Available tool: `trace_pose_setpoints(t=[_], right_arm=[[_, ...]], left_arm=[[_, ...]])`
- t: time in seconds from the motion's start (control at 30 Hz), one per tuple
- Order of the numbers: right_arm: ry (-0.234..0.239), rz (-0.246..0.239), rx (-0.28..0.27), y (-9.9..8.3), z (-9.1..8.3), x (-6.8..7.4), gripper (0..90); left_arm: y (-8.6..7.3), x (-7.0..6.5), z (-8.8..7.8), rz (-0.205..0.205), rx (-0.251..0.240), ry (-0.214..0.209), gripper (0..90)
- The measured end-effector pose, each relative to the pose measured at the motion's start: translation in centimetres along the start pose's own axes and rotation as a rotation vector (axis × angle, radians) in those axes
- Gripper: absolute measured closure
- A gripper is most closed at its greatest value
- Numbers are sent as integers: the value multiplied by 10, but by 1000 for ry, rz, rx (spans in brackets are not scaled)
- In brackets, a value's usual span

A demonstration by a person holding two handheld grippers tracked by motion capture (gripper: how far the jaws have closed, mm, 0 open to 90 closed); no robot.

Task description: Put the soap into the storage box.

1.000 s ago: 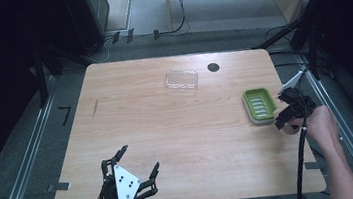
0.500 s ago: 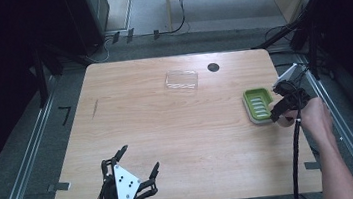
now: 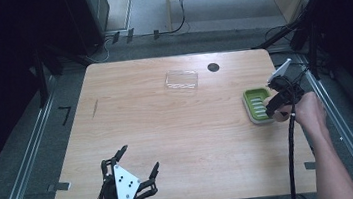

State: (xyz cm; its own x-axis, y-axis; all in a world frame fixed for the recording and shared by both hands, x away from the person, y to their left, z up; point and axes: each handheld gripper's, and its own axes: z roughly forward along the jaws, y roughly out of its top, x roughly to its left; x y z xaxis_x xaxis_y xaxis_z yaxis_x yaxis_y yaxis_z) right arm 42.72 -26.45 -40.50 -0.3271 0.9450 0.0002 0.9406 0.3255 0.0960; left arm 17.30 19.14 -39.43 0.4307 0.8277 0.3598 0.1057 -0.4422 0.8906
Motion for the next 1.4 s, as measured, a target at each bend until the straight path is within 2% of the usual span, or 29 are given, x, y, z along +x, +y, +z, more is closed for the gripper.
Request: trace_pose_setpoints(t=[0.63,1.07,1.4], right_arm=[[11,-11,-6,21,2,7,335],[30,22,-18,30,5,5,335],[27,25,-18,37,10,6,335]], left_arm=[[0,0,0,-1,2,1,99],[0,0,0,1,3,0,99],[0,0,1,-2,3,1,99]])
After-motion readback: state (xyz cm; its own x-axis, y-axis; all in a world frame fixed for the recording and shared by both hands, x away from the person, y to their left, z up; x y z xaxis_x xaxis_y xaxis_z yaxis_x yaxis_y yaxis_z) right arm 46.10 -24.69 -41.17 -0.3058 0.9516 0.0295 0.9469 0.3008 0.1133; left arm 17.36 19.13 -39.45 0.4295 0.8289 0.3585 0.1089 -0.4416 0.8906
